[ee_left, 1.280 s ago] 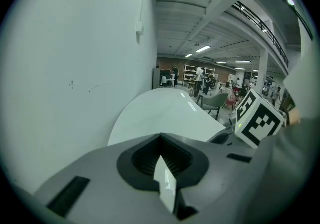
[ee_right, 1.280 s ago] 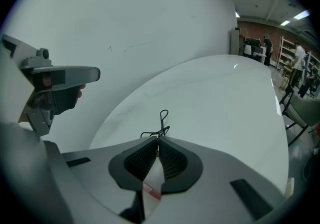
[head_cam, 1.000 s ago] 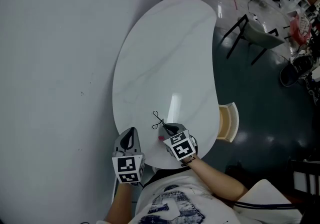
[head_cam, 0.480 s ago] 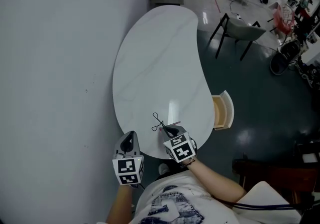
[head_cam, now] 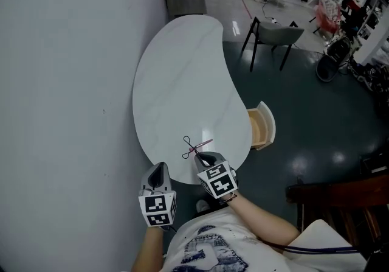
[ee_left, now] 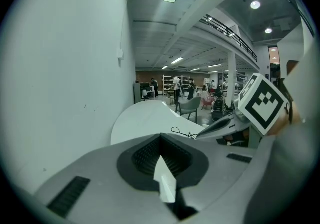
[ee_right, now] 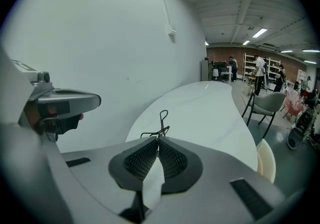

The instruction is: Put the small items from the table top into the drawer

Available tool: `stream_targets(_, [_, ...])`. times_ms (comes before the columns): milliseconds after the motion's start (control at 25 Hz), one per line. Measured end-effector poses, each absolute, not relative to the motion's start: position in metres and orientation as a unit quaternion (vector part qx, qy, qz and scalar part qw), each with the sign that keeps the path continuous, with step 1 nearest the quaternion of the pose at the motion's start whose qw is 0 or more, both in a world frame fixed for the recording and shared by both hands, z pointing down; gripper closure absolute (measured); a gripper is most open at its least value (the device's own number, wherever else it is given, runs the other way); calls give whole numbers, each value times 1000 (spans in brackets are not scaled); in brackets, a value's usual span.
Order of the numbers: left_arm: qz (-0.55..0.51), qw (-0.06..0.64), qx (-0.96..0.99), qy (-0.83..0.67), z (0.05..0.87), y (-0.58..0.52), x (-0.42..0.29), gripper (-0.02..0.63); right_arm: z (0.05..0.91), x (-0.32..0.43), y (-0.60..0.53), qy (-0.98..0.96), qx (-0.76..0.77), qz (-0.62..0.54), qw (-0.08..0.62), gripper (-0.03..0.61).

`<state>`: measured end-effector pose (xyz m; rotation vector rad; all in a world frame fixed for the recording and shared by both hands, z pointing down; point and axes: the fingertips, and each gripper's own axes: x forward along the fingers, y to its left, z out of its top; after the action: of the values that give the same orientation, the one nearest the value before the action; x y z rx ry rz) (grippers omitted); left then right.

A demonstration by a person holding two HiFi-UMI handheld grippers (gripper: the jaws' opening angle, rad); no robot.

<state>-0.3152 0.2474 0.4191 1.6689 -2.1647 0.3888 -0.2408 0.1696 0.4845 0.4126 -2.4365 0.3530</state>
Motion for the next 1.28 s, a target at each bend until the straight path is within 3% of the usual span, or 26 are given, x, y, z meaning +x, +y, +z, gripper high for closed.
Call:
stream_targets(720, [134, 190, 642, -730, 425, 198, -221, 594, 470, -131, 129, -919, 222, 146, 291, 546])
stream_targets(1280, [158, 182, 649, -721, 426, 88, -71, 594, 471, 18, 21, -919, 235, 162, 273, 546])
